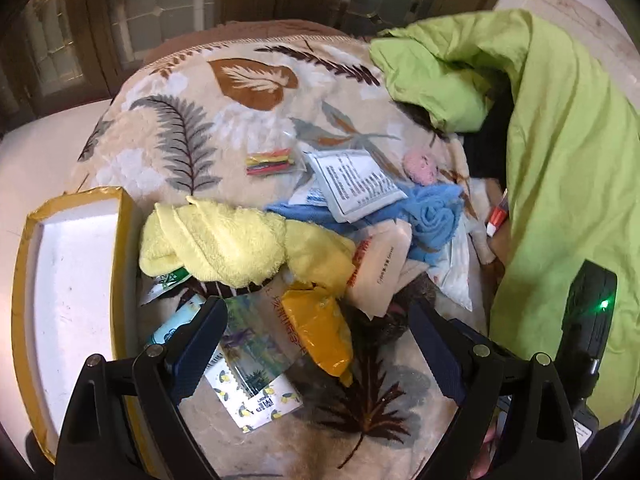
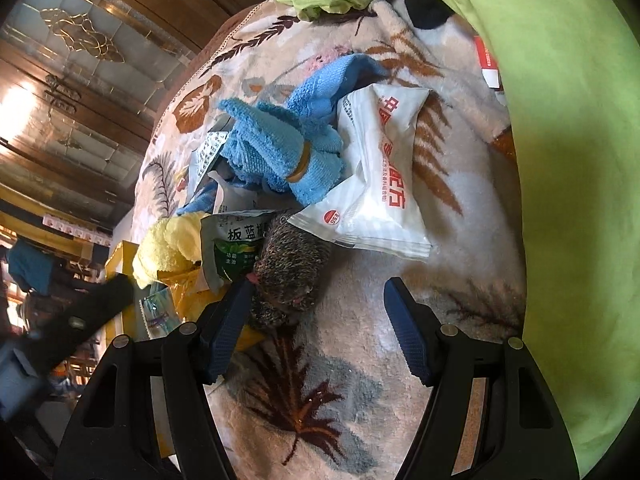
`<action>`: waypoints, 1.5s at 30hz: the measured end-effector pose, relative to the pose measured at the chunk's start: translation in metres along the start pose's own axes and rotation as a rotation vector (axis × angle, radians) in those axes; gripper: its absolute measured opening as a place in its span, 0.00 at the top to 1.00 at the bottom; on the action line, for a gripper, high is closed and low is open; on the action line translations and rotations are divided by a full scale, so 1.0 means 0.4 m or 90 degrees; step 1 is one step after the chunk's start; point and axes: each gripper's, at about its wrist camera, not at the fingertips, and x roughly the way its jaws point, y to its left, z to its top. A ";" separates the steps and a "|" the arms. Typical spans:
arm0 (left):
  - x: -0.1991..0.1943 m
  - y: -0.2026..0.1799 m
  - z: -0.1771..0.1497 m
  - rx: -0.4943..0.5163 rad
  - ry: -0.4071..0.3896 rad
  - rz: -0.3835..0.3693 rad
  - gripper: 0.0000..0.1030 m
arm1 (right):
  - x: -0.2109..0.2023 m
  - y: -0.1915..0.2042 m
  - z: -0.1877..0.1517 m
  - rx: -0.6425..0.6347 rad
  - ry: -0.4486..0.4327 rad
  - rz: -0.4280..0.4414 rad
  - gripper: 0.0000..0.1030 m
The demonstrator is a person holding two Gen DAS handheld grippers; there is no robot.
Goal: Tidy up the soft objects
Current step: 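Grasp the yellow snack packet with the left tool while the right tool grasps the brown knitted scrubber, then carry both items over the yellow-rimmed tray and open both tools to drop them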
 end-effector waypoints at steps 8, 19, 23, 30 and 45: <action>0.091 0.025 -0.023 -0.046 0.062 0.001 0.10 | 0.009 0.000 -0.001 0.010 0.014 0.012 0.33; 0.123 0.029 0.002 -0.086 0.088 -0.049 0.32 | 0.061 -0.014 0.020 0.068 0.044 0.034 0.34; 0.137 0.022 -0.003 -0.079 0.106 -0.049 0.59 | 0.071 0.006 0.023 0.052 0.049 0.071 0.65; 0.124 0.059 -0.012 -0.108 0.099 -0.071 0.72 | 0.042 0.010 0.008 0.030 0.041 0.075 0.70; -0.077 0.176 -0.062 -0.094 0.034 -0.094 0.73 | -0.110 0.081 -0.058 -0.031 0.048 0.156 0.70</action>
